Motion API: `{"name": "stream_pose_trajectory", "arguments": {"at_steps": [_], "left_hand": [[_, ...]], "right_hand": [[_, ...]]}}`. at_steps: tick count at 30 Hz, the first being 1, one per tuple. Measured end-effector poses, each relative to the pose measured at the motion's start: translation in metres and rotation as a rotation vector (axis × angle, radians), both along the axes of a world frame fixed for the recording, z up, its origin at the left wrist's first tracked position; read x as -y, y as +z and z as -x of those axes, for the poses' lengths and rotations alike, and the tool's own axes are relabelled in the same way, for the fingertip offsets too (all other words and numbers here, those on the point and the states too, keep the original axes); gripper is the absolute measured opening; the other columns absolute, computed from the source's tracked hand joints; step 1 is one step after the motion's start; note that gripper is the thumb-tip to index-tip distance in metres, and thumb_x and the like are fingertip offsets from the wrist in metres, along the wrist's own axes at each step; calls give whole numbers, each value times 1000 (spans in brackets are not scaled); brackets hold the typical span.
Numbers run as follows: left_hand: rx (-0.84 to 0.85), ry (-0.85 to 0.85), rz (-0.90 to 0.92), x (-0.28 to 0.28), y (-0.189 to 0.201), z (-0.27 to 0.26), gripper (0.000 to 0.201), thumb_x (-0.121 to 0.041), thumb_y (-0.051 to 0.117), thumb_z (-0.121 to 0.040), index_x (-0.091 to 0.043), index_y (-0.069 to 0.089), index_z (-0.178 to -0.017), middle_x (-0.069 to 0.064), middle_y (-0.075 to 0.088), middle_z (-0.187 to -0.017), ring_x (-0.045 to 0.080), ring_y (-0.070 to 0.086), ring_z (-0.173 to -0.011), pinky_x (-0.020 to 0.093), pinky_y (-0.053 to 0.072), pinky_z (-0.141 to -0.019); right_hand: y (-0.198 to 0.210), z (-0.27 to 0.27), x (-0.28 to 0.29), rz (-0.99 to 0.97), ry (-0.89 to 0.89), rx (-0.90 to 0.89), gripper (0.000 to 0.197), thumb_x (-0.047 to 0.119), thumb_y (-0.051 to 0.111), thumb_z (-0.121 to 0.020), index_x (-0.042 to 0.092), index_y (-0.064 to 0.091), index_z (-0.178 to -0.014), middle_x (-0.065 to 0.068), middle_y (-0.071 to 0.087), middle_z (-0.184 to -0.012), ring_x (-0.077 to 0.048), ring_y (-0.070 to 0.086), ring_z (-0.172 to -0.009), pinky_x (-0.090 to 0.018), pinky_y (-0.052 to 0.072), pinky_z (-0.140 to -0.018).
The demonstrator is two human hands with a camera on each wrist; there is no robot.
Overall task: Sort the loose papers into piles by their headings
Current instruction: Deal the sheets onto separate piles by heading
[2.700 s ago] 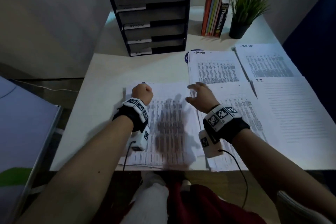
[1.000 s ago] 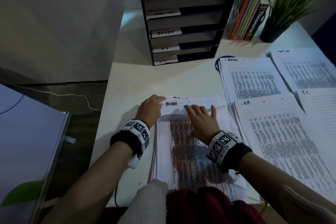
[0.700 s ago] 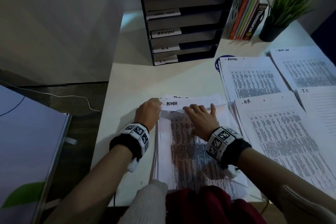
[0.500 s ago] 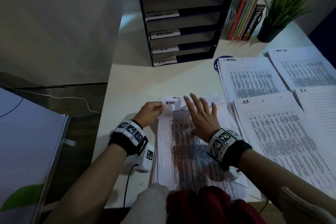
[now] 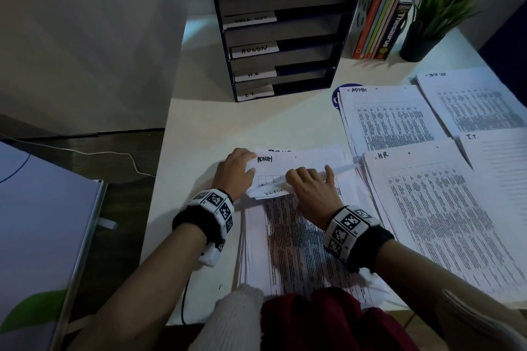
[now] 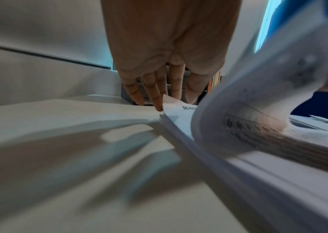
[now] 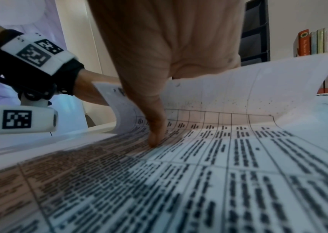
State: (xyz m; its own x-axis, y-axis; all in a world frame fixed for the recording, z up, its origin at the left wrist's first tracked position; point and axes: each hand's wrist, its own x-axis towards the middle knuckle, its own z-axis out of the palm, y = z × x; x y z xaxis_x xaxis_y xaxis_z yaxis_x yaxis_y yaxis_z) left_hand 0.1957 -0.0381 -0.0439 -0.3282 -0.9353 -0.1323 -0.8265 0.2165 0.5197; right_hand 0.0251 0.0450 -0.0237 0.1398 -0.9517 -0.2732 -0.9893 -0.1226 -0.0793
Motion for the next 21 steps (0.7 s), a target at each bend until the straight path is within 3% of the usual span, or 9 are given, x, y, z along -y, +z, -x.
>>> {"name": "stream_pose_trajectory", "arguments": {"at_steps": [4,7,9,12,14,17,21], "left_hand": [[-27,2,124,-4,2,0,18,-8,53,-90,-8,61,-106,6,55,-124,22,50,-114,29,34,-95],[-251,97,-5,-6,3,1,23,-5,57,-88,-4,52,-110,12,61,-109,20,57,-96,25,44,-85],[-276,133,-23,-7,2,1,35,-4,59,-86,-5,47,-119,13,56,-114,17,53,-93,26,44,-86],[-135,143,-43,-2,-4,1,56,-8,58,-87,-10,35,-138,11,39,-129,24,44,-115,38,39,-101],[-3,124,-67,1,-5,1,57,-14,57,-89,-13,33,-141,9,35,-134,25,36,-124,40,34,-104],[88,94,-50,2,-3,1,49,-18,55,-91,-14,39,-137,6,39,-136,24,37,-127,38,31,-104],[194,22,53,-1,0,3,49,-19,50,-94,-11,35,-140,7,45,-139,25,48,-121,35,33,-101]], "right_hand": [[4,-1,3,-8,-31,52,74,9,56,-85,20,14,-145,-2,32,-141,-22,34,-129,-53,10,-112],[4,1,4,-8,-35,65,87,10,59,-84,18,1,-148,-3,23,-147,-22,33,-131,-51,13,-112],[5,1,4,-27,-29,62,91,11,61,-83,18,-2,-148,-4,19,-150,-23,32,-132,-50,14,-112],[7,1,5,-44,-22,56,91,12,61,-84,18,-4,-148,-5,17,-151,-23,31,-133,-51,14,-112],[7,2,6,-50,-15,55,91,13,60,-84,18,-4,-148,-5,17,-151,-23,31,-132,-50,14,-111],[6,2,6,-59,-11,48,91,14,61,-84,19,-3,-148,-5,17,-150,-22,31,-132,-50,15,-111],[4,3,7,-52,-6,40,95,15,64,-82,21,-4,-148,-4,17,-150,-21,32,-132,-49,16,-111]]}}
